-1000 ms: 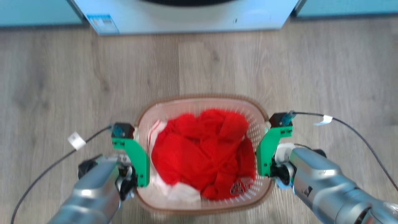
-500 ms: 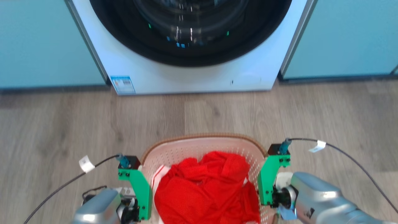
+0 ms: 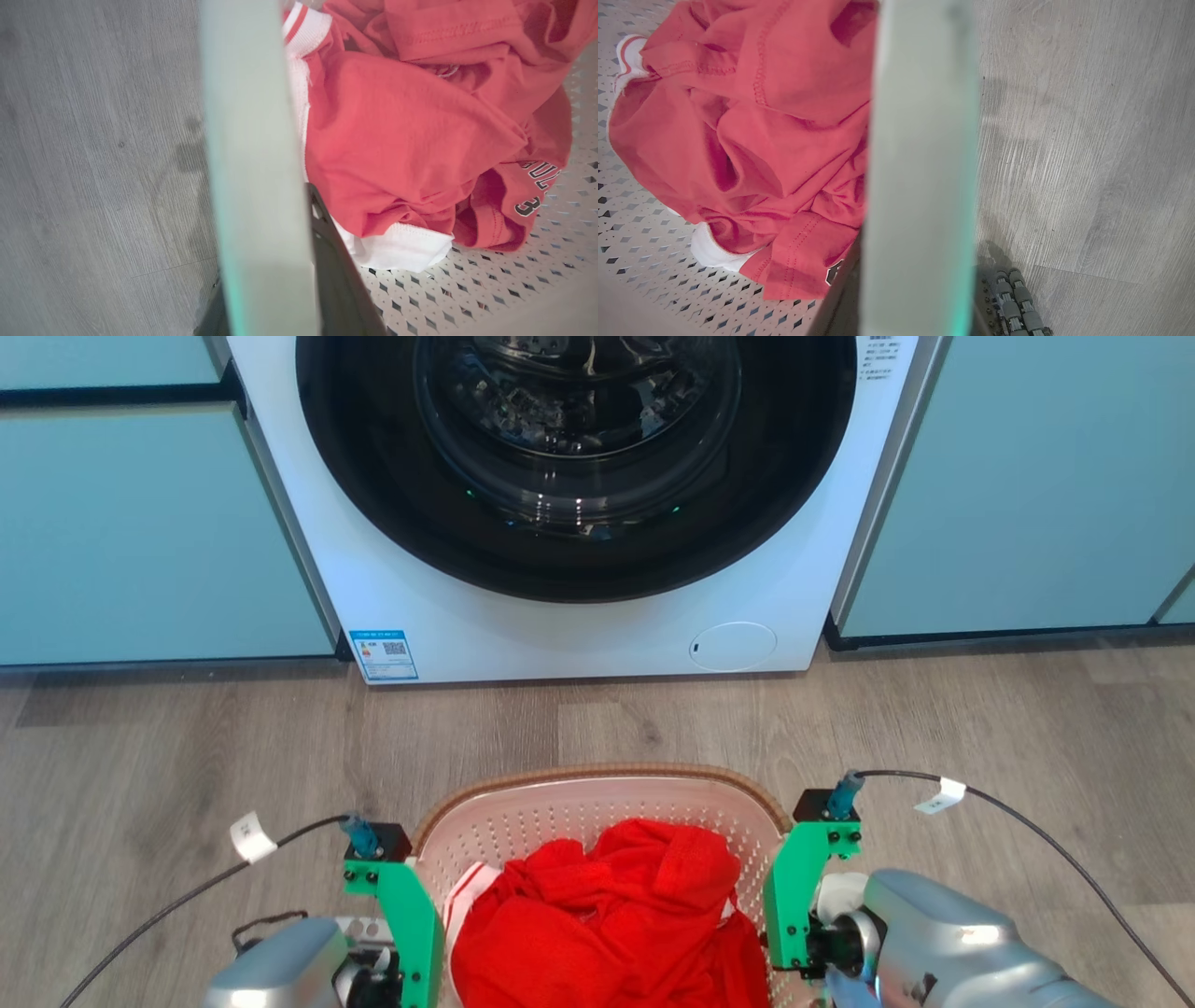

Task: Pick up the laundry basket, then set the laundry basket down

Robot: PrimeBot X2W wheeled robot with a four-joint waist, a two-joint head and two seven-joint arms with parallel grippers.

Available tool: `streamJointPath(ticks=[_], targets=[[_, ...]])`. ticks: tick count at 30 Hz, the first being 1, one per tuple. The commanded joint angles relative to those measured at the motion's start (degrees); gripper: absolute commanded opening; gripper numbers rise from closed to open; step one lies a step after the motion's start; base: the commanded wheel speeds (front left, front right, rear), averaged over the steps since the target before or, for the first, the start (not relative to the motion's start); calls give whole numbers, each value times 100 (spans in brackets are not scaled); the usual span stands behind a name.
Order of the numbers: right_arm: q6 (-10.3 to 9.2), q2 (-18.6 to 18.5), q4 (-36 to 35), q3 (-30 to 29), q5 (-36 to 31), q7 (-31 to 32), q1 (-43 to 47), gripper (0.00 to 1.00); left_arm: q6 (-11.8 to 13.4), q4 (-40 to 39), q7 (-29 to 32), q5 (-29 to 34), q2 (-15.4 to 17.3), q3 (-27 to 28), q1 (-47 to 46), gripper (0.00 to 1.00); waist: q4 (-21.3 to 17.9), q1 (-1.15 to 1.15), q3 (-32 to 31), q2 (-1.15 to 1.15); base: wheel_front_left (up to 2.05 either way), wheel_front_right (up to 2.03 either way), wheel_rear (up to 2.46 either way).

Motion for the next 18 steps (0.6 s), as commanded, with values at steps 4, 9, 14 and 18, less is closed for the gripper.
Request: streamJointPath(ticks=[4, 9, 14, 18], targets=[[143, 131, -232, 11, 19, -73, -245, 0, -105, -165, 138, 120, 93, -182, -123, 0, -15, 1, -26, 0, 0, 0, 0], [143, 139, -201, 40, 30, -93, -241, 0, -105, -160, 147, 71, 72, -220, -110, 0, -18, 1, -36, 0, 0, 0, 0], [143, 144, -180, 81, 34, -79, -237, 0, -105, -169, 161, 5, 77, -255, -116, 0, -23, 1, -33, 0, 0, 0, 0], [143, 147, -175, 96, 61, -84, -247, 0, -105, -156, 156, -19, 78, -278, -139, 0, -20, 1, -18, 0, 0, 0, 0]])
